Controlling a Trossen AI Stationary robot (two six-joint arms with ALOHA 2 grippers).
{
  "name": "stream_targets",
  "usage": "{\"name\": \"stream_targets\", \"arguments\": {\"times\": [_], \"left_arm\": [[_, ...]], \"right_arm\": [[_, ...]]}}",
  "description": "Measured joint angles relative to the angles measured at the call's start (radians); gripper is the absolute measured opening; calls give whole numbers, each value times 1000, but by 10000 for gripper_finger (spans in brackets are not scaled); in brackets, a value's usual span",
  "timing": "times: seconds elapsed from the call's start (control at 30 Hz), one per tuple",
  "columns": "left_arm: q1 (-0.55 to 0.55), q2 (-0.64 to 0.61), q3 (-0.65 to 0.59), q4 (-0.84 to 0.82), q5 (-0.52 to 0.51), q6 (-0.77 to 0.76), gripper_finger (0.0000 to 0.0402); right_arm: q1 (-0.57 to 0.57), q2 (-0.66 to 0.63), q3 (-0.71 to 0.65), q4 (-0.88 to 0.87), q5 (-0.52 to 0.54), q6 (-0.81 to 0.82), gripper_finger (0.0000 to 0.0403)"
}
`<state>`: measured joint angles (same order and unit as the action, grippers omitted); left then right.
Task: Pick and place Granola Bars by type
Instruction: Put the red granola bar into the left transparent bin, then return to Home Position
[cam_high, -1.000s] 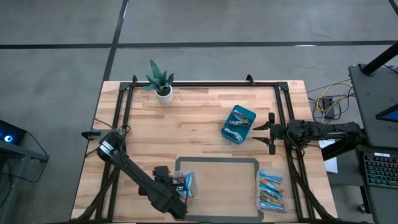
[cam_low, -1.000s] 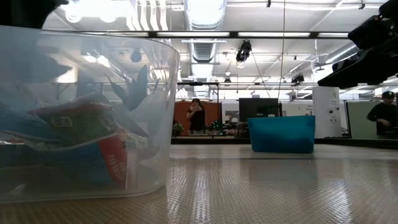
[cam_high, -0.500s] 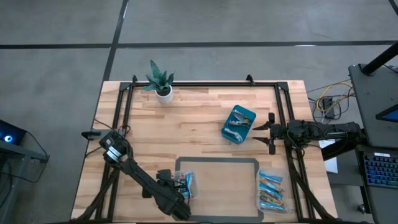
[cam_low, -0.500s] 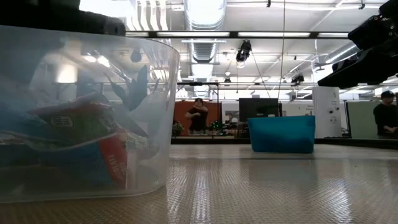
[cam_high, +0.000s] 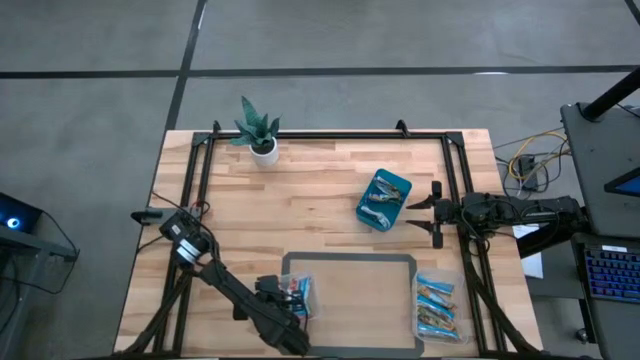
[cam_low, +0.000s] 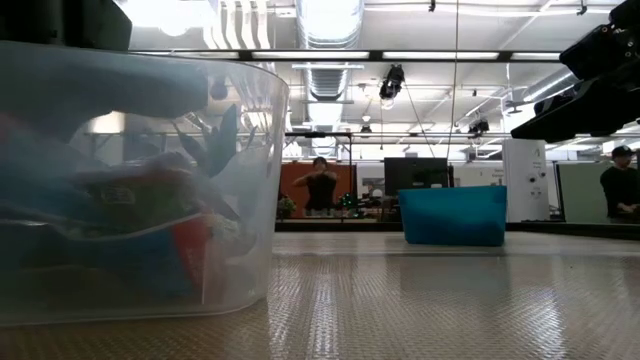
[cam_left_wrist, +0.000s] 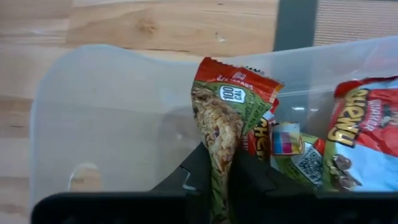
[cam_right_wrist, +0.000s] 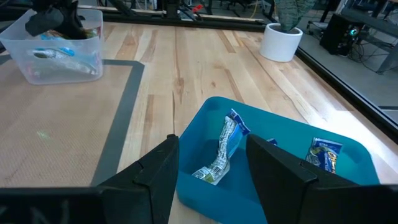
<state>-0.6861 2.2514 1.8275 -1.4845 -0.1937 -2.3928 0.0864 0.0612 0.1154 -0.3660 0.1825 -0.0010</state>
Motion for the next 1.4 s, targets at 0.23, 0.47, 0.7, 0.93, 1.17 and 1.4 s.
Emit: {"name": "stream_targets", "arguments": {"times": [0.23,0.47,0.7,0.93,1.17,1.4], "left_arm": [[0,-12,25,-59,-60,8,87],[1,-20,46,-83,-76,26,153],[17,-84,72,-84,-145,143,214],[67,-219,58,-82,-268,408,248],[137,-413,-106,77,-387,777,250],[220,-669,-436,472,-435,1210,250]], "right_arm": [[0,0,0,0,0,0,176],[0,0,0,0,0,0,176],[0,0,0,0,0,0,176],[0,1,0,2,0,0,176],[0,1,0,3,0,0,176],[0,1,0,3,0,0,176]]}}
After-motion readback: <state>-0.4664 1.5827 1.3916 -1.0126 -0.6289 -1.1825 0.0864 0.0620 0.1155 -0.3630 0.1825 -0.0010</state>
